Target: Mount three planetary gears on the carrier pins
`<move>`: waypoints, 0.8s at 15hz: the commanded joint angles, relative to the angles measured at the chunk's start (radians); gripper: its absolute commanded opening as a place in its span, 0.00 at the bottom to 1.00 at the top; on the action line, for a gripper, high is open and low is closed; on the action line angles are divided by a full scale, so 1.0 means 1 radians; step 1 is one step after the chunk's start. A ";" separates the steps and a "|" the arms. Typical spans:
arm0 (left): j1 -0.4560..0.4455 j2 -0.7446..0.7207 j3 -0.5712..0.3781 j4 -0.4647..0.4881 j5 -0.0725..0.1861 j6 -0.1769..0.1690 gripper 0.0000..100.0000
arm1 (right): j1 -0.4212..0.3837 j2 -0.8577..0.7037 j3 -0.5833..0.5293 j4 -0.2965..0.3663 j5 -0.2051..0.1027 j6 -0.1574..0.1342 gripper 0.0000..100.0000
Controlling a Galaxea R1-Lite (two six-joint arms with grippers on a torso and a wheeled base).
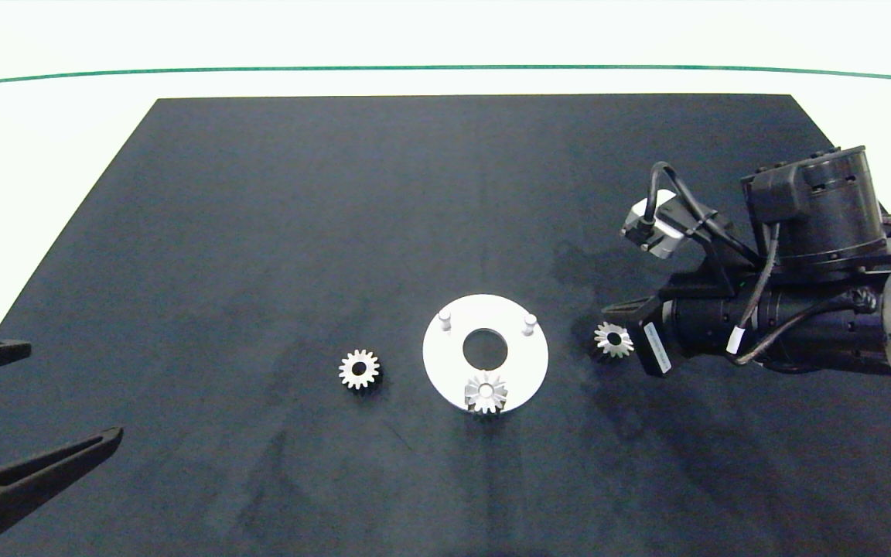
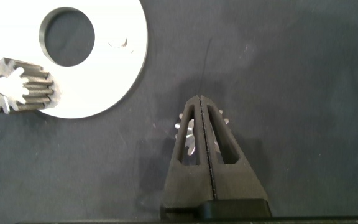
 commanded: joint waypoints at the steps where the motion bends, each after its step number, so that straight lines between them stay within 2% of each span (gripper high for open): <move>1: -0.001 -0.001 0.001 0.002 0.000 0.001 1.00 | 0.013 -0.008 -0.007 0.000 -0.012 -0.002 0.00; 3: -0.001 -0.001 -0.001 0.002 0.000 0.001 1.00 | 0.013 -0.013 -0.003 -0.003 -0.017 0.000 0.00; 4: -0.001 -0.001 0.001 0.002 0.000 0.001 1.00 | 0.012 -0.013 -0.002 -0.007 -0.018 0.000 1.00; 12: -0.001 0.004 0.002 0.002 0.000 0.001 1.00 | 0.009 -0.036 0.050 -0.010 -0.015 0.006 1.00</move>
